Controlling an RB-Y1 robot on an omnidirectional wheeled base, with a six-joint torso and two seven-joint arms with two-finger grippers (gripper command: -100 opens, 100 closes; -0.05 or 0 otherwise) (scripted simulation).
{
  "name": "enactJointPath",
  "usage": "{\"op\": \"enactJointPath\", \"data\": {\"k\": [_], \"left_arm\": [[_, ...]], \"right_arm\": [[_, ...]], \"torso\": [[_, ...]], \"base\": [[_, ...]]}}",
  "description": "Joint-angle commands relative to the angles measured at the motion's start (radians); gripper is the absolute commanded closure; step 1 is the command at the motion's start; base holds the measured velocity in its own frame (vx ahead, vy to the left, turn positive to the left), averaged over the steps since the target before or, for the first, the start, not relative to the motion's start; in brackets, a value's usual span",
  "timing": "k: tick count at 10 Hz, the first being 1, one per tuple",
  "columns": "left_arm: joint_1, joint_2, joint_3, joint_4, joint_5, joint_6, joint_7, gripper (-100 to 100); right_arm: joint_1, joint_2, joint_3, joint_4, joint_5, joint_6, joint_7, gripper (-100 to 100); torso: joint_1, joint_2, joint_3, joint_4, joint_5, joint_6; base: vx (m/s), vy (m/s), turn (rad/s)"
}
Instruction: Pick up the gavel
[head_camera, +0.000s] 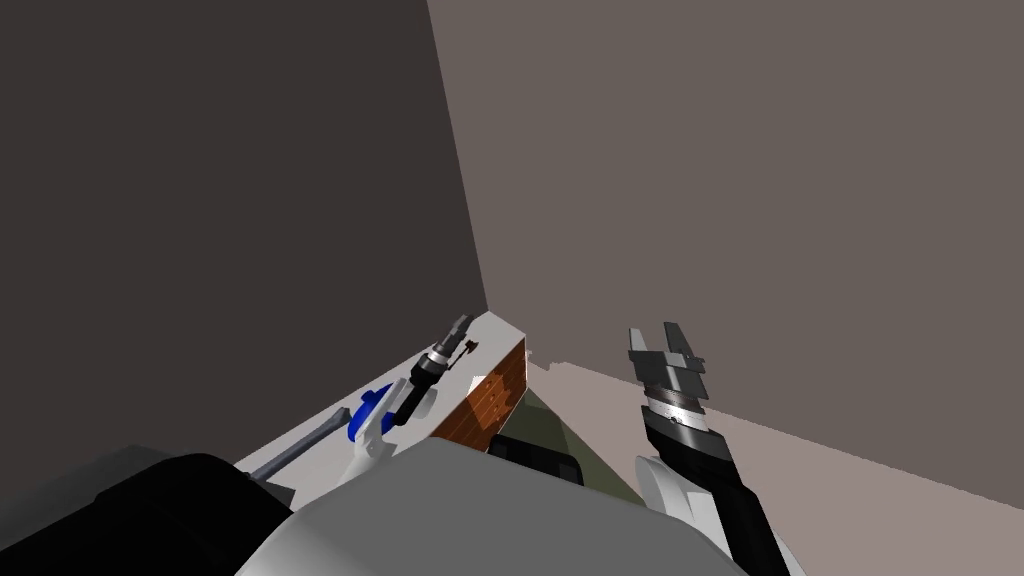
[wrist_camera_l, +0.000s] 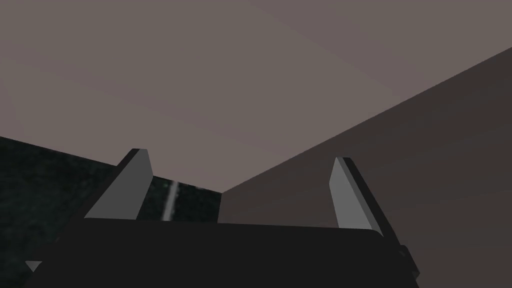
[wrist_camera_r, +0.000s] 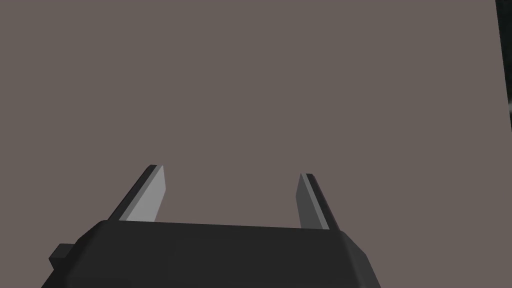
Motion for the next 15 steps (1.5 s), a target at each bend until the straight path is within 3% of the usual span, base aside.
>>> {"op": "enactJointPath", "data": {"k": [1,2,9,10,11,12,13,14,15], "left_arm": [[-0.012,0.022,0.021,0.05,-0.05,-0.013,0.011,-100],[-0.012,0.022,0.021,0.053,-0.073,-0.013,0.011,-100],[-0.072,0.112,0.101,0.246,-0.283,-0.053,0.065,-100],[-0.072,0.112,0.101,0.267,-0.309,-0.053,0.065,-100],[-0.087,0.133,0.121,0.292,-0.342,-0.063,0.079,-100],[-0.087,0.133,0.121,0.318,-0.369,-0.063,0.079,-100],[-0.087,0.133,0.121,0.324,-0.369,-0.063,0.079,-100],[-0.101,0.154,0.142,0.371,-0.414,-0.072,0.092,-100],[-0.101,0.154,0.142,0.382,-0.428,-0.072,0.092,-100]], "right_arm": [[0.0,0.0,0.0,0.0,0.0,0.0,0.0,0],[0.0,0.0,0.0,0.0,0.0,0.0,0.0,0],[0.0,0.0,0.0,0.0,0.0,0.0,0.0,0],[0.0,0.0,0.0,0.0,0.0,0.0,0.0,0],[0.0,0.0,0.0,0.0,0.0,0.0,0.0,0],[0.0,0.0,0.0,0.0,0.0,0.0,0.0,0],[0.0,0.0,0.0,0.0,0.0,0.0,0.0,0],[0.0,0.0,0.0,0.0,0.0,0.0,0.0,0],[0.0,0.0,0.0,0.0,0.0,0.0,0.0,0]], "torso": [[0.0,0.0,0.0,0.0,0.0,0.0],[0.0,0.001,0.0,0.0,0.0,0.0],[-0.001,0.001,0.001,0.0,0.0,0.0],[0.0,0.001,0.001,0.0,0.0,0.0],[0.0,0.001,0.001,0.0,0.0,0.0],[-0.001,0.002,0.001,0.0,0.0,0.0],[-0.001,0.001,0.001,0.0,0.0,-0.001],[-0.001,0.0,0.0,0.0,0.0,-0.001],[0.0,0.0,0.0,0.0,0.0,0.001]], "base": [[-0.031,0.039,-0.194],[-0.035,0.035,-0.1],[-0.044,0.026,-0.176],[-0.047,0.031,-0.142],[-0.058,0.011,-0.248],[-0.048,0.017,-0.106],[-0.019,0.02,0.034],[-0.037,0.024,-0.286],[-0.039,0.028,-0.128]]}}
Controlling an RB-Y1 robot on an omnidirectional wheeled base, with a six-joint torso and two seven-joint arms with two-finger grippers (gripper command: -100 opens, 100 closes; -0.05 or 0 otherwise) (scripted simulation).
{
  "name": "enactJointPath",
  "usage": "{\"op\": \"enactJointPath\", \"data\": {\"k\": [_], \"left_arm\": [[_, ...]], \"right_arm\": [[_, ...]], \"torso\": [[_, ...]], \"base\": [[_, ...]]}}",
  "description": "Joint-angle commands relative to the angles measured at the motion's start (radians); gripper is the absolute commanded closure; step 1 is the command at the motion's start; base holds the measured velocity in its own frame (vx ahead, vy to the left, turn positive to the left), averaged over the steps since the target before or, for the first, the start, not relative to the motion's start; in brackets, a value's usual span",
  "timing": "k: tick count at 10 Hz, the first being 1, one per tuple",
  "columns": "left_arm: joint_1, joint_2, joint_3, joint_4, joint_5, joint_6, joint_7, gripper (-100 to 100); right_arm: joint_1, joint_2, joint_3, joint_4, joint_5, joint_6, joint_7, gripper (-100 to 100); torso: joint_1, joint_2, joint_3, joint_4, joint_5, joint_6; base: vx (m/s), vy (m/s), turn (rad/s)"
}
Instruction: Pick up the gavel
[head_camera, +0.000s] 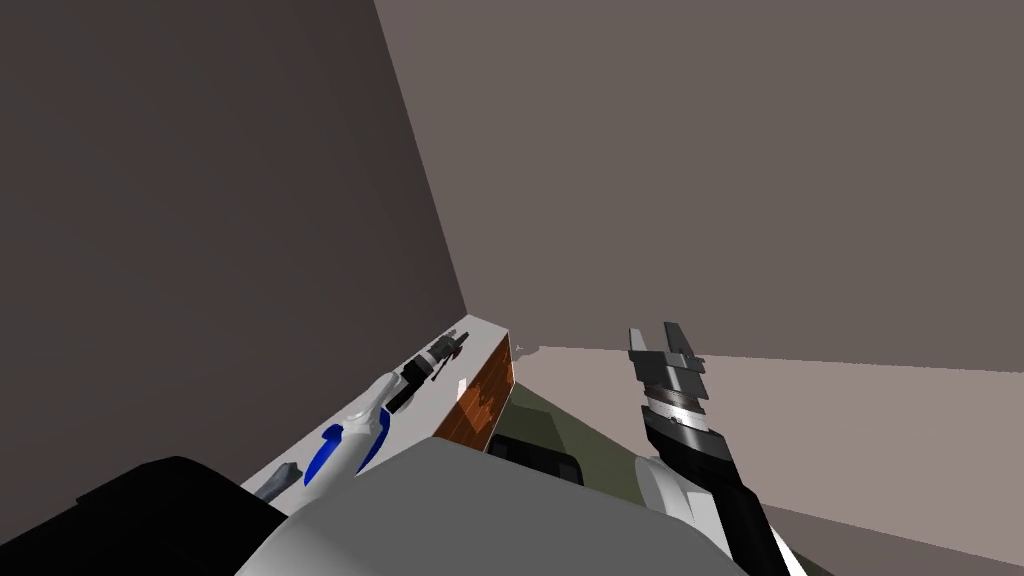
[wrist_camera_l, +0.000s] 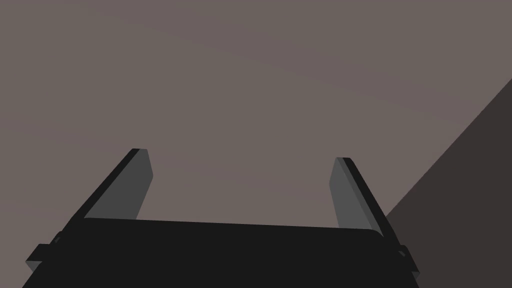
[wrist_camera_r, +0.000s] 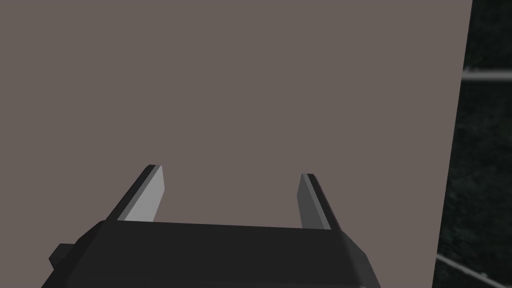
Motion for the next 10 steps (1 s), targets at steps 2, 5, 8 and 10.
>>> {"op": "enactJointPath", "data": {"k": [2,5,8,10], "left_arm": [[-0.011,0.024,0.027,0.061,-0.07,-0.011,0.018,-100],[-0.024,0.044,0.049,0.126,-0.128,-0.019,0.031,-100],[-0.037,0.062,0.07,0.184,-0.185,-0.026,0.044,-100],[-0.049,0.08,0.092,0.242,-0.241,-0.033,0.057,-100]], "right_arm": [[0.0,0.0,0.0,0.0,0.0,0.0,0.0,0],[0.0,0.0,0.0,0.0,0.0,0.0,0.0,0],[0.0,0.0,0.0,0.0,0.0,0.0,0.0,0],[0.0,0.0,0.0,0.0,0.0,0.0,0.0,0]], "torso": [[0.0,0.001,0.0,0.0,0.0,0.001],[0.0,0.0,0.0,0.0,0.0,0.001],[0.001,0.0,0.0,0.0,0.0,0.0],[-0.001,-0.001,0.0,0.0,0.0,0.001]], "base": [[-0.045,0.029,-0.156],[-0.03,0.02,-0.129],[-0.035,0.032,-0.113],[-0.038,0.017,-0.198]]}}
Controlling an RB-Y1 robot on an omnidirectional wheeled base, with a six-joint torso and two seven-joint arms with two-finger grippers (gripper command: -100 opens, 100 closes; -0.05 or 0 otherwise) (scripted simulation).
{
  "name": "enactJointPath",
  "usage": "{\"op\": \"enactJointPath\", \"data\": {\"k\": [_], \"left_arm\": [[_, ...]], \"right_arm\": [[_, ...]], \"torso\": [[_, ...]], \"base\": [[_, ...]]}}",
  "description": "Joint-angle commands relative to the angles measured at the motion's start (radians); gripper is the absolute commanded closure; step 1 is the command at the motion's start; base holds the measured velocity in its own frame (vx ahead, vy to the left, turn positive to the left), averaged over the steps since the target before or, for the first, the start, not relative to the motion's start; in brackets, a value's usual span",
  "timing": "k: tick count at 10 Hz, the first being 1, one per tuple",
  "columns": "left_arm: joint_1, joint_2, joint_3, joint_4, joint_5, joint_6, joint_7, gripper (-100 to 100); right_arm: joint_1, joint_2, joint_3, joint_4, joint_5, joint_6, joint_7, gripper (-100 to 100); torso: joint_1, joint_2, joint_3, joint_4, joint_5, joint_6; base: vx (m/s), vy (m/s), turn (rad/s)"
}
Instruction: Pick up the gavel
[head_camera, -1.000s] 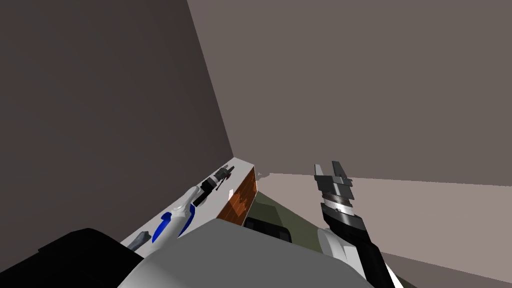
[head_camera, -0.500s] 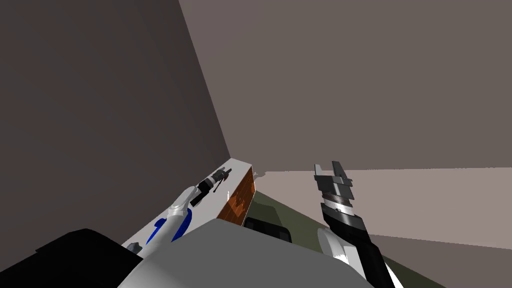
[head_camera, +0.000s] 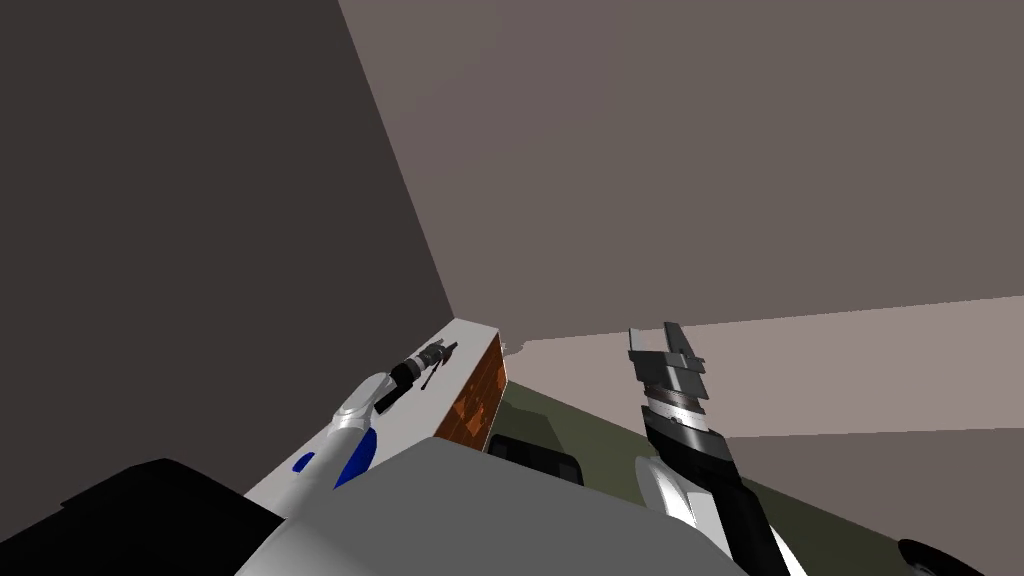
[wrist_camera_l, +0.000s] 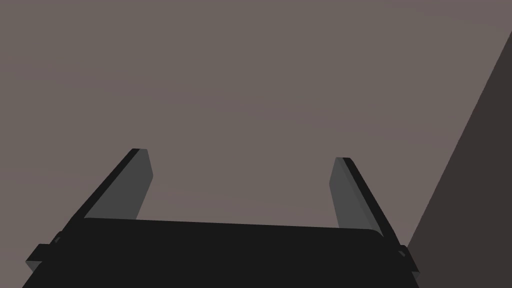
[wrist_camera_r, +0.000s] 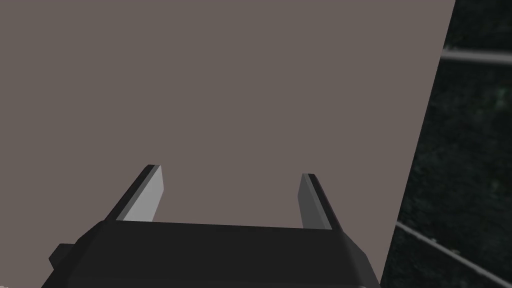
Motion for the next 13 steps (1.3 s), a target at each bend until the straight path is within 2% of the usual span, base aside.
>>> {"op": "enactJointPath", "data": {"k": [1,3,4,5,6,7,8,9,10,11,12,13], "left_arm": [[-0.009,0.02,0.028,0.05,-0.05,-0.011,0.016,-100],[-0.009,0.02,0.028,0.072,-0.061,-0.011,0.016,-100],[-0.02,0.034,0.049,0.106,-0.112,-0.017,0.028,-100],[-0.02,0.034,0.049,0.127,-0.113,-0.017,0.028,-100],[-0.03,0.046,0.07,0.172,-0.154,-0.022,0.039,-100],[-0.03,0.046,0.07,0.181,-0.163,-0.022,0.039,-100],[-0.04,0.056,0.091,0.233,-0.203,-0.027,0.05,-100],[-0.04,0.056,0.091,0.233,-0.211,-0.027,0.05,-100],[-0.049,0.066,0.111,0.279,-0.25,-0.032,0.061,-100],[-0.049,0.066,0.111,0.282,-0.257,-0.032,0.061,-100],[-0.057,0.074,0.129,0.313,-0.3,-0.037,0.071,-100],[-0.057,0.074,0.129,0.33,-0.3,-0.037,0.071,-100]], "right_arm": [[0.0,0.0,0.0,0.0,0.0,0.0,0.0,0],[0.0,0.0,0.0,0.0,0.0,0.0,0.0,0],[0.0,0.0,0.0,0.0,0.0,0.0,0.0,0],[0.0,0.0,0.0,0.0,0.0,0.0,0.0,0],[0.0,0.0,0.0,0.0,0.0,0.0,0.0,0],[0.0,0.0,0.0,0.0,0.0,0.0,0.0,0],[0.0,0.0,0.0,0.0,0.0,0.0,0.0,0],[0.0,0.0,0.0,0.0,0.0,0.0,0.0,0],[0.0,0.0,0.0,0.0,0.0,0.0,0.0,0],[0.0,0.0,0.0,0.0,0.0,0.0,0.0,0],[0.0,0.0,0.0,0.0,0.0,0.0,0.0,0],[0.0,0.0,0.0,0.0,0.0,0.0,0.0,0]], "torso": [[0.0,0.0,0.0,0.0,0.0,0.0],[0.001,0.001,0.0,0.0,0.0,0.0],[0.0,-0.001,0.0,0.0,0.0,0.0],[0.0,-0.001,0.0,0.0,0.0,0.001],[0.0,-0.001,0.0,0.0,0.0,0.0],[0.001,0.0,0.0,0.0,0.0,0.001],[0.002,0.0,0.0,0.0,0.0,0.0],[0.002,0.001,0.001,0.0,0.0,0.0],[0.001,0.0,0.0,0.0,0.0,0.0],[0.001,0.0,0.0,0.0,0.0,0.001],[0.001,0.0,0.0,0.0,0.0,0.0],[0.001,0.0,0.0,0.0,0.0,0.0]], "base": [[-0.046,0.038,-0.175],[-0.032,0.033,-0.054],[-0.031,0.02,-0.243],[-0.031,0.028,-0.128],[-0.047,0.041,-0.191],[-0.046,0.045,-0.112],[-0.053,0.039,-0.179],[-0.042,0.034,-0.121],[-0.041,0.039,-0.225],[-0.035,0.035,-0.095],[-0.043,0.023,-0.166],[-0.04,0.027,-0.111]]}}
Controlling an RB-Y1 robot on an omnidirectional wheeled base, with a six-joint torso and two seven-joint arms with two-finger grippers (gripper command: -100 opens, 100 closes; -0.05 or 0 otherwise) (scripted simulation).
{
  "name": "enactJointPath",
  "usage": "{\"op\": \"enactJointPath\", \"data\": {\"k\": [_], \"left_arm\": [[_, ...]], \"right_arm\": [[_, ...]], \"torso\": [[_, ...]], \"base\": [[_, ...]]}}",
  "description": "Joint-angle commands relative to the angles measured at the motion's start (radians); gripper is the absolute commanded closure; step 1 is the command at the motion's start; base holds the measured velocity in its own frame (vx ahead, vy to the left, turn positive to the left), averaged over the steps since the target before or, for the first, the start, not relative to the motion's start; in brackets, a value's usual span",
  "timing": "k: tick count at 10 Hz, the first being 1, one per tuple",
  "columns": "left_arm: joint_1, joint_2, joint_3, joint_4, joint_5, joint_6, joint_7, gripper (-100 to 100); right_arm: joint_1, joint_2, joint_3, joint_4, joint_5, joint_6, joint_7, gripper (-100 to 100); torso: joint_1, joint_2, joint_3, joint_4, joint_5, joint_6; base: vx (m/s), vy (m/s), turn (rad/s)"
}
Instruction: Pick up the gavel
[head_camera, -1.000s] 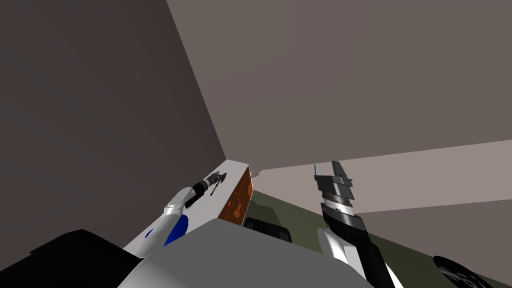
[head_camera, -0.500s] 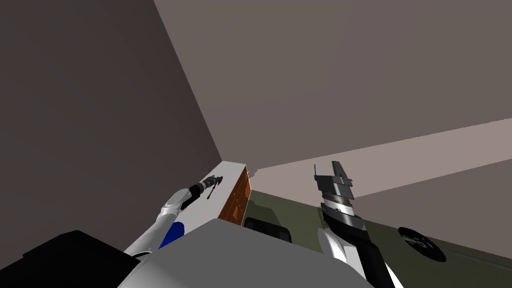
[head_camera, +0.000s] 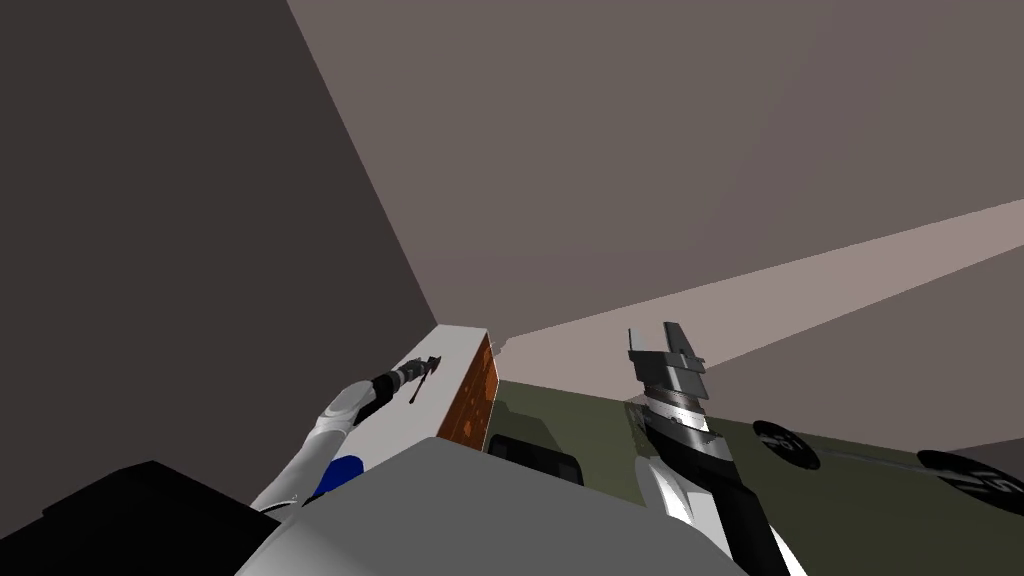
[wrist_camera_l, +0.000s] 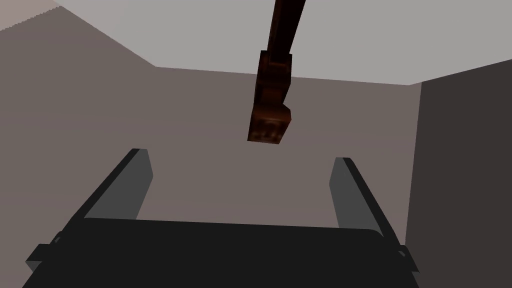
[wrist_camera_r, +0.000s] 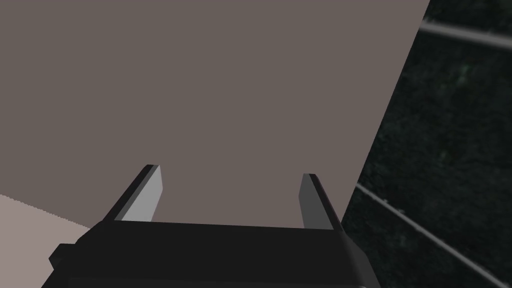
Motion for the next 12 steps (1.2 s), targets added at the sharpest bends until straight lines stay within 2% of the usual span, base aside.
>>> {"op": "enactJointPath", "data": {"k": [1,2,3,4,5,6,7,10,11,12], "left_arm": [[-0.011,0.002,0.007,0.033,0.001,-0.006,-0.015,-100],[-0.018,0.009,0.025,0.061,-0.04,-0.01,-0.006,-100],[-0.018,0.009,0.025,0.078,-0.04,-0.01,-0.006,-100],[-0.025,0.016,0.04,0.108,-0.077,-0.014,0.003,-100],[-0.025,0.016,0.04,0.12,-0.077,-0.014,0.003,-100],[-0.031,0.022,0.054,0.157,-0.111,-0.018,0.011,-100],[-0.031,0.022,0.054,0.158,-0.111,-0.018,0.011,-100],[-0.045,0.038,0.087,0.252,-0.193,-0.029,0.03,-100],[-0.045,0.038,0.087,0.252,-0.193,-0.029,0.03,-100],[-0.049,0.043,0.094,0.276,-0.213,-0.031,0.035,-100]], "right_arm": [[0.0,0.0,0.0,0.0,0.0,0.0,0.0,0],[0.0,0.0,0.0,0.0,0.0,0.0,0.0,0],[0.0,0.0,0.0,0.0,0.0,0.0,0.0,0],[0.0,0.0,0.0,0.0,0.0,0.0,0.0,0],[0.0,0.0,0.0,0.0,0.0,0.0,0.0,0],[0.0,0.0,0.0,0.0,0.0,0.0,0.0,0],[0.0,0.0,0.0,0.0,0.0,0.0,0.0,0],[0.0,0.0,0.0,0.0,0.0,0.0,0.0,0],[0.0,0.0,0.0,0.0,0.0,0.0,0.0,0],[0.0,0.0,0.0,0.0,0.0,0.0,0.0,0]], "torso": [[0.0,0.0,0.0,0.0,0.0,0.0],[-0.001,-0.001,-0.001,0.0,0.0,0.0],[-0.001,-0.001,-0.001,0.0,0.0,0.001],[0.0,-0.001,0.0,0.0,0.0,0.0],[0.0,0.0,0.0,0.0,0.0,0.0],[0.0,-0.001,0.0,0.0,0.0,0.0],[0.0,-0.001,0.0,0.0,0.0,0.001],[-0.001,0.0,0.0,0.0,0.0,0.0],[-0.001,0.0,0.0,0.0,0.0,0.0],[-0.001,0.0,0.0,0.0,0.0,0.0]], "base": [[-0.019,0.013,0.006],[-0.032,0.018,-0.148],[-0.035,0.02,-0.124],[-0.039,0.016,-0.158],[-0.031,0.018,-0.092],[-0.037,0.019,-0.175],[-0.033,0.013,-0.084],[-0.047,0.002,-0.182],[-0.038,0.003,-0.055],[-0.026,-0.002,-0.089]]}}
